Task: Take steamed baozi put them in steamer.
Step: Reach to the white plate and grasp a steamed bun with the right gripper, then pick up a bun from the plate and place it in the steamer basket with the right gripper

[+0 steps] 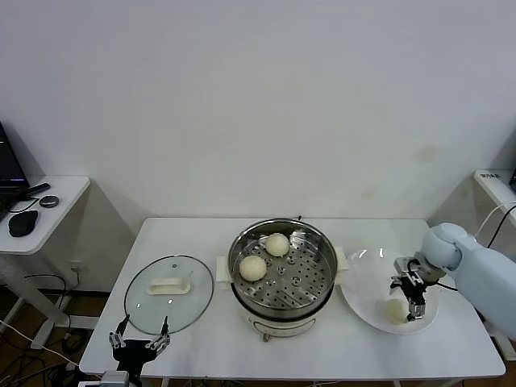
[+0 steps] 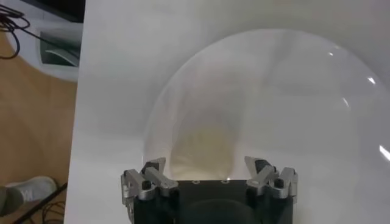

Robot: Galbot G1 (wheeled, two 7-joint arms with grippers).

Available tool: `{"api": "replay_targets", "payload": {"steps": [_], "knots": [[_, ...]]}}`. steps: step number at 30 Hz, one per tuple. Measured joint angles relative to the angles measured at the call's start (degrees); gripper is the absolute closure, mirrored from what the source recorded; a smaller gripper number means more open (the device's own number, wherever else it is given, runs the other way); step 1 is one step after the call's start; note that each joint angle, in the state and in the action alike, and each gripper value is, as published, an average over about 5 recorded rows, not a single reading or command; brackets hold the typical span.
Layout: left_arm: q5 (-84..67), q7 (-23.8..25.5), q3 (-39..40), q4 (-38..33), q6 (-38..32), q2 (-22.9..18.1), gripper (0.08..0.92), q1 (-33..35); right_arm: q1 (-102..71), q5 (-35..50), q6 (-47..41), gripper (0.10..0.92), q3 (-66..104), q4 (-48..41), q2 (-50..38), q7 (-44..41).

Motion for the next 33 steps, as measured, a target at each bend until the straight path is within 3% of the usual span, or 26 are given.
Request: {"api": "replay_targets", "payload": {"steps": [15,28,33], "knots": [[-0.1,0.0,0.2,0.7,-0.1,0.0,0.177,-0.4,-1.1,-1.3,0.3,0.214,0.4,-1.8,1.4,0.5],[-0.2,0.1,0.6,0.9,-0.1,0.0,0.177,-1.0,-0.5,-0.1,-0.5,0.549,0.9,-1.4,0.3,-0.2],[-0.2,0.3,0.9,0.3,-0.1,0.0,0.177,-1.5,2.6,1.7,-1.0,0.59,0.1,-0.4,-0.5,-1.0]]}}
